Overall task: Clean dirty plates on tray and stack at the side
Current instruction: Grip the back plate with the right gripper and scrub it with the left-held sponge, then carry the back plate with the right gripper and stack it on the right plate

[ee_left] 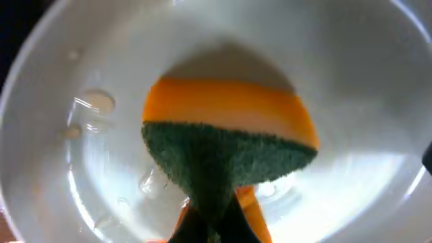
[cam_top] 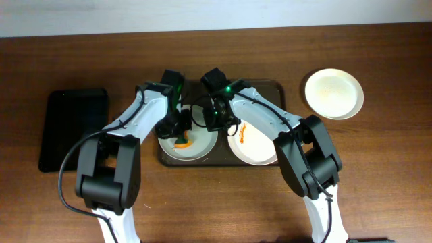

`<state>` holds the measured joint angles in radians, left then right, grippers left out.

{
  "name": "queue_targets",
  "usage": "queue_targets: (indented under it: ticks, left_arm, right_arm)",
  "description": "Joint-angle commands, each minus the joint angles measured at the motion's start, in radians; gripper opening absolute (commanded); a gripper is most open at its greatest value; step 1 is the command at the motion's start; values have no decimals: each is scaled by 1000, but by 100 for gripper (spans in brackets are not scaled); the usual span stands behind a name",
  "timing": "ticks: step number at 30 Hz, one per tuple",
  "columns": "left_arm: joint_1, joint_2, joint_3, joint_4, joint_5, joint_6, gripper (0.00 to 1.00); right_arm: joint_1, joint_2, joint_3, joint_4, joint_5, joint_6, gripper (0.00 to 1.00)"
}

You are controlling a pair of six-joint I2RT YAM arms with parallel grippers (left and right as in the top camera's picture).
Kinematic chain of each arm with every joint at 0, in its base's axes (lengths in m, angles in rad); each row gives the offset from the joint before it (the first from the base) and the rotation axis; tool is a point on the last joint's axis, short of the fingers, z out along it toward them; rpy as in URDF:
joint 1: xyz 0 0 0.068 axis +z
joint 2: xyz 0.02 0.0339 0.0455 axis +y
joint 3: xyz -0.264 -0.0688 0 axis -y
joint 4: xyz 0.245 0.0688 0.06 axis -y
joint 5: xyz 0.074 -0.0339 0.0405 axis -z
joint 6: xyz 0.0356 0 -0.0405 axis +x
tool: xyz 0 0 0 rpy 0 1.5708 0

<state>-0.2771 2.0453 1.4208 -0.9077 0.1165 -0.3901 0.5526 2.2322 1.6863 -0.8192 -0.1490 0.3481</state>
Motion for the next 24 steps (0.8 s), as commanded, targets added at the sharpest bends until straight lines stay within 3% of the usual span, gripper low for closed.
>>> queue_targets:
  ticks: [1, 3, 5, 9, 13, 16, 18, 20, 22, 24]
  left_arm:
    - [0, 5, -89, 9, -141, -6, 0]
    - [1, 4, -92, -50, -389, -164, 0]
    - [1, 4, -84, -84, -512, -163, 0]
    - [5, 4, 47, -190, -572, -163, 0]
    - [56, -43, 256, -336, -515, -220, 0]
    - [136, -157, 273, -335, -217, -182, 0]
    - [130, -155, 253, -325, -195, -132, 0]
    - [123, -155, 205, -275, -187, -132, 0]
    - [122, -155, 141, -204, -182, -133, 0]
    - [122, -155, 101, -172, -151, -132, 0]
  right_arm:
    - [-21, 19, -30, -19, 51, 5, 4]
    - [-43, 19, -30, -35, 51, 5, 4]
    - [-53, 19, -30, -47, 48, 5, 4]
    - [-56, 19, -30, -56, 48, 4, 4]
    - [-58, 18, -12, -62, 48, 4, 4]
    - [-65, -47, 115, -77, 97, -109, 4]
    - [-62, -89, 196, -113, 241, -114, 4]
    - [-52, -122, 280, -162, 420, -248, 4]
    - [-28, -163, 310, -180, 749, -267, 4]
    - [-8, -171, 310, -177, 906, -309, 4]
